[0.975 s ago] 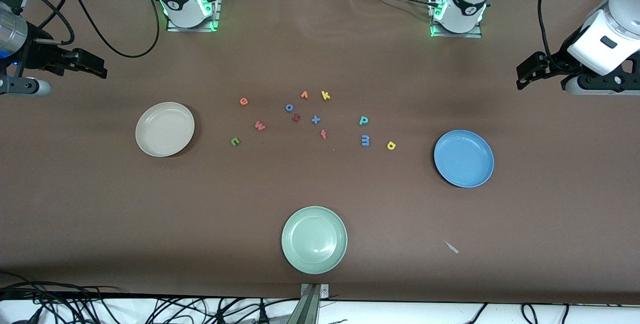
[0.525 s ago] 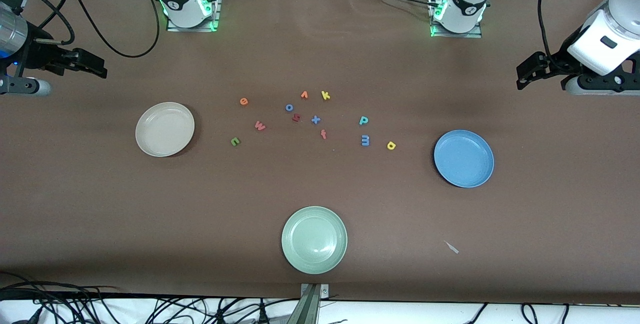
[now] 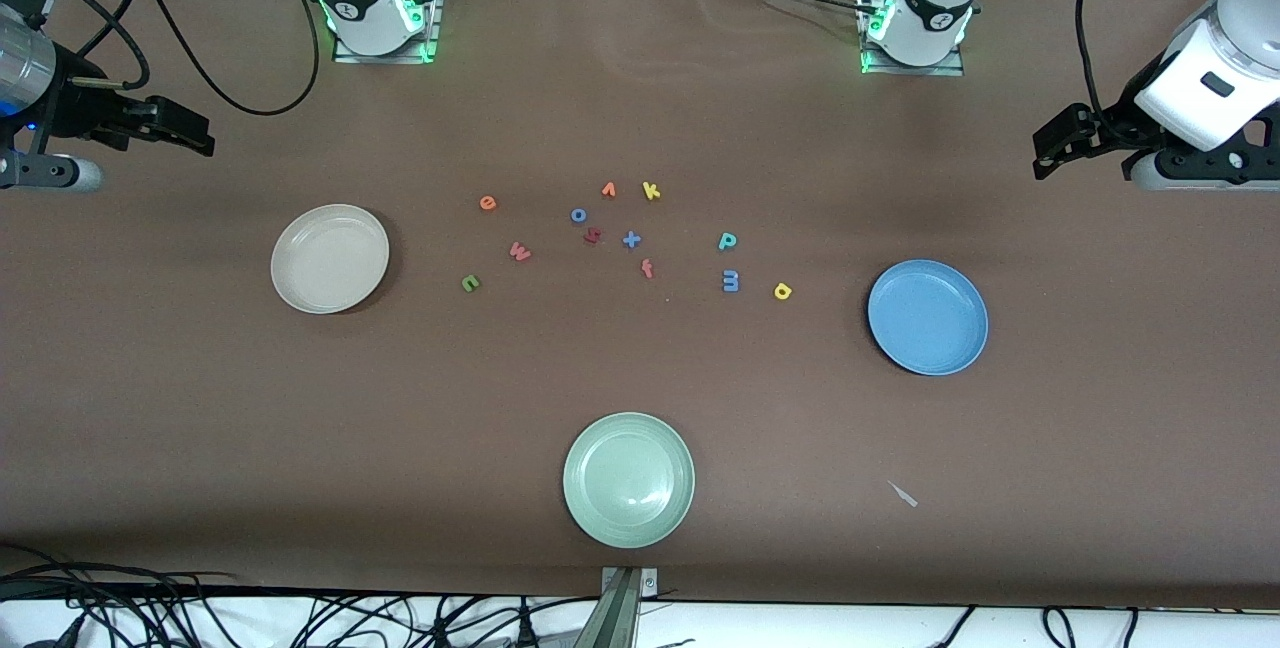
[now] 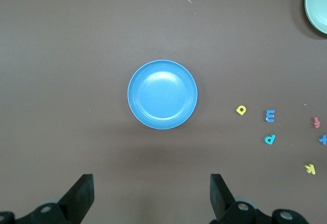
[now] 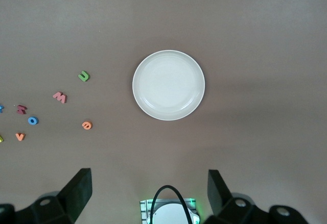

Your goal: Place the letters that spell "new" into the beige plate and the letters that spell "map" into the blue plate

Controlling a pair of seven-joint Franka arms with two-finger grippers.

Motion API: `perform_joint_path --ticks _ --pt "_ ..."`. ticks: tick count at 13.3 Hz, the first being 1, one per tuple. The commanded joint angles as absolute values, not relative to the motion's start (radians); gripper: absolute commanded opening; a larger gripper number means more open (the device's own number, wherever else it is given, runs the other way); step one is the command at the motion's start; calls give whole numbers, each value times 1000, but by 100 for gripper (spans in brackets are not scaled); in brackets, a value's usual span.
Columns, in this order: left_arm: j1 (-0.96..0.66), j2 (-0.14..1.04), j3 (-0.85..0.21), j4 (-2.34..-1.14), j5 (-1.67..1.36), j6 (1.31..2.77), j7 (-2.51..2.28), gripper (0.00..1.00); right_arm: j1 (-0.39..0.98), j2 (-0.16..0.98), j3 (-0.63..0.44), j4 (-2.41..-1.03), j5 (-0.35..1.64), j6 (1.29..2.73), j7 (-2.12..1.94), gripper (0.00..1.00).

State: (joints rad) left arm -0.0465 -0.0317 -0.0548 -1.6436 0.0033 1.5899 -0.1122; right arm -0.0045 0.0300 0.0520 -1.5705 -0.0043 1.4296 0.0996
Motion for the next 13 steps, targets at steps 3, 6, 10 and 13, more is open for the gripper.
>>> perform_joint_path --ticks 3,6,10,13 --pt "-51 -17 -52 -1609 18 1562 -106 100 -8 37 60 -1560 14 1446 103 100" --pt "-51 -17 -52 -1609 17 1562 -104 100 18 69 63 -1563 31 1497 107 100" --pt "-46 -15 -52 -1609 11 1562 -95 100 118 201 63 -1557 -29 1526 106 100" --pt "-51 -3 -52 -1609 11 1559 -100 100 135 299 63 -1557 27 1552 95 100"
